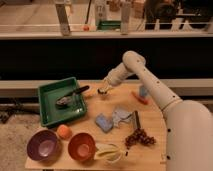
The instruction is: Place fork in metal cup
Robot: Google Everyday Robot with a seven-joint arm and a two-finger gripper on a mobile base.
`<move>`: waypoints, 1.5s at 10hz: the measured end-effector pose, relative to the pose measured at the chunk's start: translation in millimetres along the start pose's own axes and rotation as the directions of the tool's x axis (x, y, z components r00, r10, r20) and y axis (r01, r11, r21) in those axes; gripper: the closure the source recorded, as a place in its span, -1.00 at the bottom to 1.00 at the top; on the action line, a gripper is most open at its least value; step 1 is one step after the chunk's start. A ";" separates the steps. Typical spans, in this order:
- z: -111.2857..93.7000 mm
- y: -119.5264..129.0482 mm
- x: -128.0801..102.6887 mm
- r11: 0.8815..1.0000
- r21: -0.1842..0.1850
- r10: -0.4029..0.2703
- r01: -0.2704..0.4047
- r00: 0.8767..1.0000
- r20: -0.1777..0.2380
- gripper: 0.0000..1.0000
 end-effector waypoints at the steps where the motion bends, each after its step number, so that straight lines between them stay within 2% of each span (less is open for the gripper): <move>1: 1.7 -1.5 1.6 1.000 -0.001 0.002 -0.002 1.000 0.001 -0.55; 5: 2.6 -11.5 2.0 1.000 0.016 -0.012 0.012 1.000 0.002 -0.60; 9: -15.8 -13.7 2.0 0.997 0.051 -0.064 0.065 0.998 -0.030 -0.60; 11: -22.9 -11.4 3.5 0.994 0.044 -0.098 0.100 0.995 -0.028 -0.60; 13: -22.6 -5.4 4.1 0.988 -0.003 -0.157 0.157 0.987 -0.025 -0.60; 15: -20.7 -2.4 6.8 0.985 -0.018 -0.169 0.169 0.985 -0.024 -0.60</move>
